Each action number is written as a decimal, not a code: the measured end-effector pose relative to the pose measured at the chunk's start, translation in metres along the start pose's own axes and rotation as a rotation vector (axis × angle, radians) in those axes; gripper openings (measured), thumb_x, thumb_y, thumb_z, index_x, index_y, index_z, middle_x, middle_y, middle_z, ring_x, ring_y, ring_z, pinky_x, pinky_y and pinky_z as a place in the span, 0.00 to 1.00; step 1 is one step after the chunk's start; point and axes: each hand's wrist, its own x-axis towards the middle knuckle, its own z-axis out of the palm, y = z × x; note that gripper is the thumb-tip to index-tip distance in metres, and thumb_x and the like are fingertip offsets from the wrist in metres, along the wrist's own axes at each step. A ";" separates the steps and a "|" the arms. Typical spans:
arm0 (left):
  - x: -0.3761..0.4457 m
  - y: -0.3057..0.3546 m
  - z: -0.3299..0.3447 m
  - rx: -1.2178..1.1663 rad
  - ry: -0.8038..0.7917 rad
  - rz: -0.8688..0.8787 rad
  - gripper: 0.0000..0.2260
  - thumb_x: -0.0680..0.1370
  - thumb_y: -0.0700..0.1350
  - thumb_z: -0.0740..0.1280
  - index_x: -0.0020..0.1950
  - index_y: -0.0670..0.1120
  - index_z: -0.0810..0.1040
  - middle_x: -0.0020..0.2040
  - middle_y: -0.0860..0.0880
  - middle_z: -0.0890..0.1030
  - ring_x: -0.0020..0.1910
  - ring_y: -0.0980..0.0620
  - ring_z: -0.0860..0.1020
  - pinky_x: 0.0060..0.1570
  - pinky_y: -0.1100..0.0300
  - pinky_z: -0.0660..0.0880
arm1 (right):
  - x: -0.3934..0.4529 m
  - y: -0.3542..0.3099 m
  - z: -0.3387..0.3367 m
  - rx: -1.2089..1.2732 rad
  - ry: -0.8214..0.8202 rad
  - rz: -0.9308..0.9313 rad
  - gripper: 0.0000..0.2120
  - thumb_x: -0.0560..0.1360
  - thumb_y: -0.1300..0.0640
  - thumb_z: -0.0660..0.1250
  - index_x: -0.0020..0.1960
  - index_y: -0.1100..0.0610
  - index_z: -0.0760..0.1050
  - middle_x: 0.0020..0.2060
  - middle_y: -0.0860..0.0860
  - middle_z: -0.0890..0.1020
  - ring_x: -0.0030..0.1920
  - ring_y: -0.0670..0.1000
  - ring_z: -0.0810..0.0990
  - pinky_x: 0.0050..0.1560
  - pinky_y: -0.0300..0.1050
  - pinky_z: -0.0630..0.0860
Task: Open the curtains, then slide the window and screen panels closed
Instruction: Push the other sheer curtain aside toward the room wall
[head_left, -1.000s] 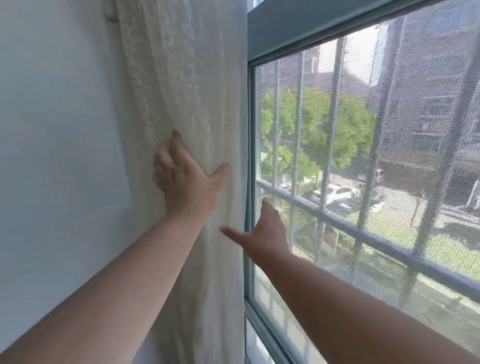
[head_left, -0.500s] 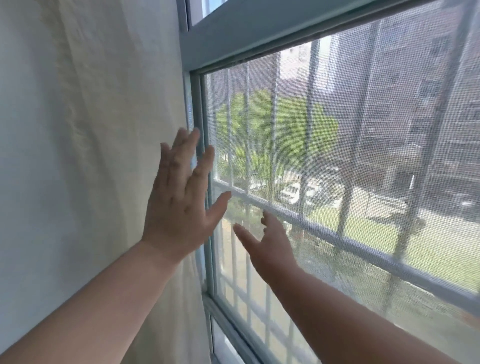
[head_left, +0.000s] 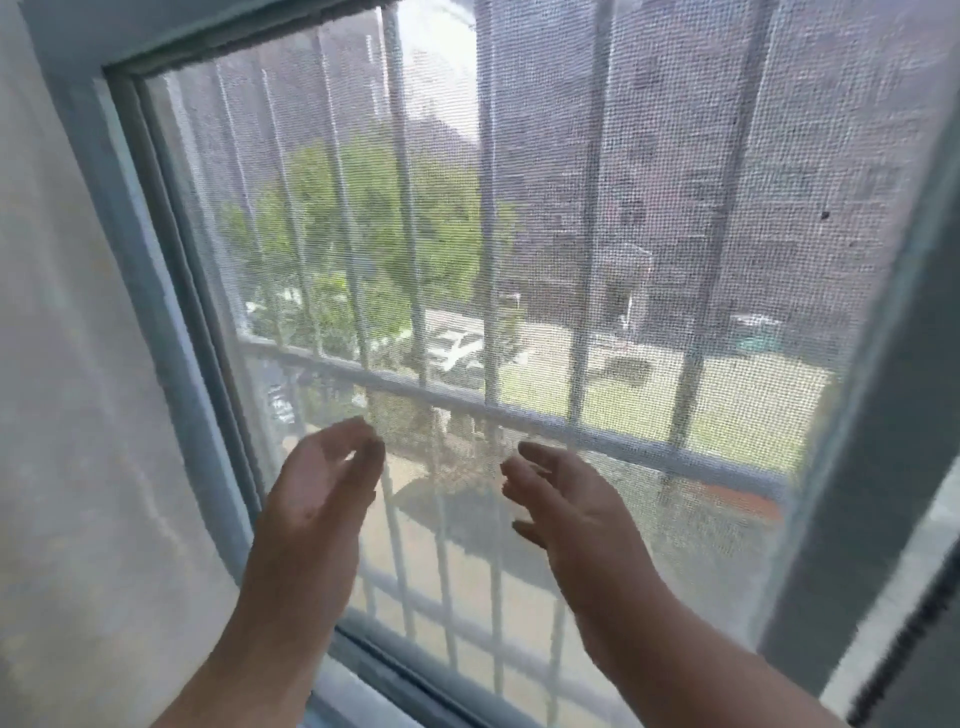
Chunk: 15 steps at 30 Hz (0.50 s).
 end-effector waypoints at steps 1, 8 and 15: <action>-0.016 -0.004 0.026 -0.087 -0.050 -0.046 0.33 0.68 0.78 0.75 0.66 0.62 0.85 0.66 0.58 0.87 0.67 0.55 0.84 0.70 0.39 0.76 | -0.017 0.006 -0.029 0.027 0.054 0.013 0.20 0.78 0.38 0.77 0.68 0.42 0.82 0.57 0.41 0.90 0.60 0.41 0.88 0.64 0.49 0.84; -0.073 -0.004 0.071 -0.353 -0.059 -0.165 0.35 0.63 0.74 0.81 0.62 0.55 0.88 0.64 0.48 0.89 0.64 0.46 0.87 0.62 0.39 0.79 | -0.074 -0.001 -0.094 0.164 0.202 0.046 0.28 0.73 0.33 0.79 0.65 0.48 0.85 0.58 0.46 0.92 0.61 0.48 0.90 0.67 0.59 0.84; -0.148 0.021 0.132 -0.380 -0.201 -0.216 0.24 0.69 0.66 0.77 0.60 0.55 0.88 0.63 0.48 0.89 0.64 0.46 0.87 0.66 0.37 0.78 | -0.165 -0.017 -0.178 0.253 0.290 -0.001 0.31 0.65 0.30 0.83 0.59 0.50 0.90 0.58 0.57 0.91 0.62 0.58 0.90 0.67 0.65 0.83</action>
